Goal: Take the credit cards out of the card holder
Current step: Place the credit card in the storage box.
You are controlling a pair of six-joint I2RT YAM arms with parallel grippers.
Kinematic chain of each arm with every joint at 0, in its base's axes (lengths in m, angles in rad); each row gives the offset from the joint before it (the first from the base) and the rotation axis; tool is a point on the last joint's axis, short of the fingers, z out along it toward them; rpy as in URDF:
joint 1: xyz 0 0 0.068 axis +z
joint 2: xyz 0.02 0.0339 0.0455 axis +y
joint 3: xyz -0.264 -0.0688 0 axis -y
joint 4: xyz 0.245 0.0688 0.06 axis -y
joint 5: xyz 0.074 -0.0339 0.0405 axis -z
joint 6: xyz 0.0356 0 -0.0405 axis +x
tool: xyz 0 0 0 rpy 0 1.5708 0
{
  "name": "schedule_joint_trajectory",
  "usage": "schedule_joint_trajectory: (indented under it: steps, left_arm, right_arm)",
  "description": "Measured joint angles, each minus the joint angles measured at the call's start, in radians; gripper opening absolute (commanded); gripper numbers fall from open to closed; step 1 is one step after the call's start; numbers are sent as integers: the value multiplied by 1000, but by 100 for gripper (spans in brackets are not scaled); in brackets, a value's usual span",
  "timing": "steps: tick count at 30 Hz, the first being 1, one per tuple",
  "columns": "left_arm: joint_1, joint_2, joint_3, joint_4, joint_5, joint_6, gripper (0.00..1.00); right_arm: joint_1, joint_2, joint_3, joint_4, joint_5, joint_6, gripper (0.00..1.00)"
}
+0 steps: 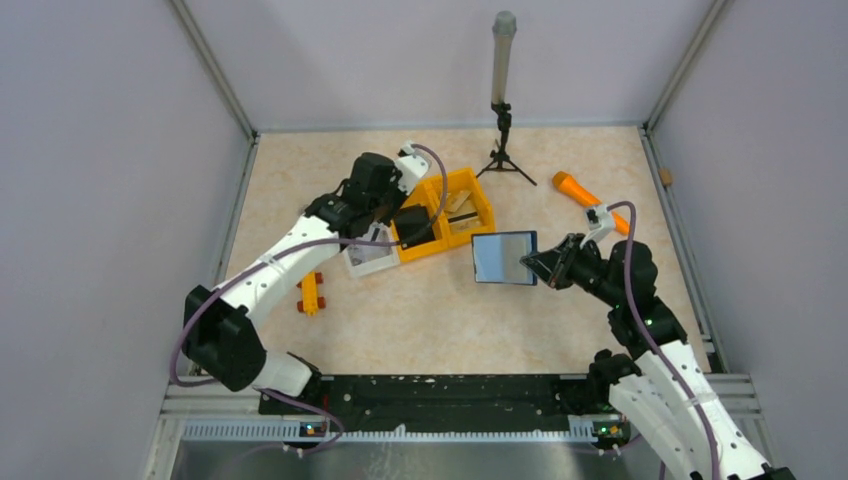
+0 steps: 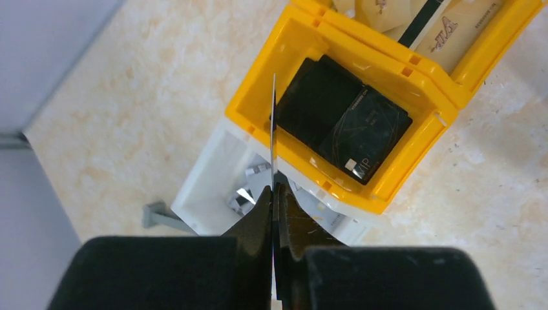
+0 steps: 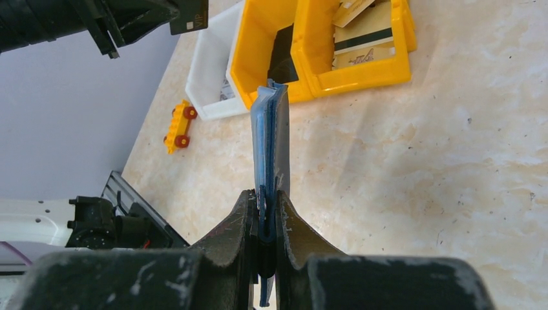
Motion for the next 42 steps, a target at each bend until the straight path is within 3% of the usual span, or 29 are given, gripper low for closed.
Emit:
schedule_joint_trajectory:
  steps: [3, 8, 18, 31, 33, 35, 38, 42]
  left_arm:
    - [-44, 7, 2, 35, -1, 162, 0]
    - [-124, 95, 39, 79, -94, 296, 0]
    - [-167, 348, 167, 77, -262, 332, 0]
    - [-168, 453, 167, 54, -330, 337, 7]
    - [-169, 463, 167, 58, -329, 343, 16]
    - [-171, 464, 164, 60, -324, 351, 42]
    - [-174, 463, 161, 59, -299, 353, 66]
    - [-179, 424, 133, 47, -238, 320, 72]
  right_arm:
    - [0, -3, 0, 0, 0, 1, 0]
    - [0, -15, 0, -2, 4, 3, 0]
    - [0, -55, 3, -59, 69, -3, 0]
    - [0, -71, 3, -104, 109, -11, 0]
    - [0, -72, 3, -109, 113, -11, 0]
    - [0, -72, 3, -112, 118, -11, 0]
    - [0, -72, 3, -112, 121, -10, 0]
    - [0, -70, 3, -111, 119, -8, 0]
